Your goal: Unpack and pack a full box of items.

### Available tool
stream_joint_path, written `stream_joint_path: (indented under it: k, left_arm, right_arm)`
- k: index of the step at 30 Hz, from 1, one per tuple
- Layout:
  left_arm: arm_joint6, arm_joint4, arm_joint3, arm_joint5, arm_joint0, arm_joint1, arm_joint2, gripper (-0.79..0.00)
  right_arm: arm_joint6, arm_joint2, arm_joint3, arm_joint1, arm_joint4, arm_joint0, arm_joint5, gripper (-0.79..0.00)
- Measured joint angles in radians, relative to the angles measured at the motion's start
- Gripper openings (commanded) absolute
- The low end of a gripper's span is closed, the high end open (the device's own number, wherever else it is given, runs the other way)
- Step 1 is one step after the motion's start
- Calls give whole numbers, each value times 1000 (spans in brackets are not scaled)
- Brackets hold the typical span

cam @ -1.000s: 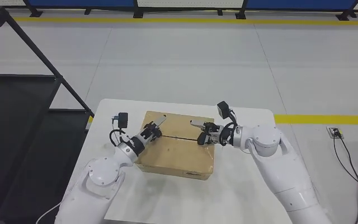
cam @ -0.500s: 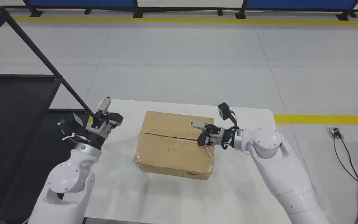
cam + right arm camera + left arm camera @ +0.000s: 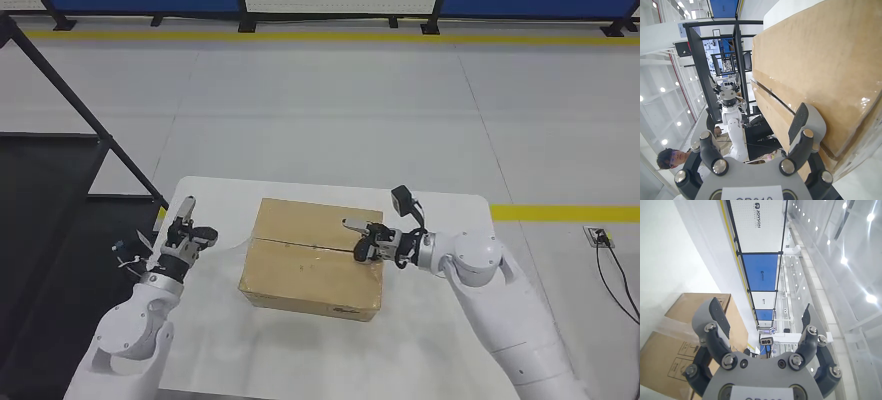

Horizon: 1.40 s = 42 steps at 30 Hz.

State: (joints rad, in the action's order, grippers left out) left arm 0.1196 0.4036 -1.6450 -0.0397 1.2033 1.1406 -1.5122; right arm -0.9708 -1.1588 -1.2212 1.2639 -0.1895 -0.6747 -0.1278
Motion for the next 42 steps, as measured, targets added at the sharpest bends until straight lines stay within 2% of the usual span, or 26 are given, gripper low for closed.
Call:
stream_joint_path:
  k: [4,16,19,22,26,32,37,42]
  left_arm:
    - [-12,37,24,28,51,4,-12,0]
    - [150,73,100,27,124,5,-5,0]
    - [130,48,133,25,97,11,25,0]
    - [102,69,204,10,34,23,71,0]
    - [66,77,337,-2,-72,42,136,0]
    - [23,114,500,44,-184,70,198,0]
    - [-4,169,557,121,-222,86,199,0]
    - [-6,175,553,187,-225,88,173,0]
  right_arm:
    - [-4,-3,6,-2,-5,1,20,0]
    - [-10,-3,-3,-9,-7,2,36,0]
    - [-11,0,-4,-10,-7,6,35,0]
    - [-13,4,-8,-11,-5,11,32,0]
    - [-13,9,-18,-12,0,16,22,0]
    - [-8,9,-35,-16,4,9,16,0]
    - [0,12,-50,-18,7,3,7,0]
    - [14,20,-56,-18,7,2,1,0]
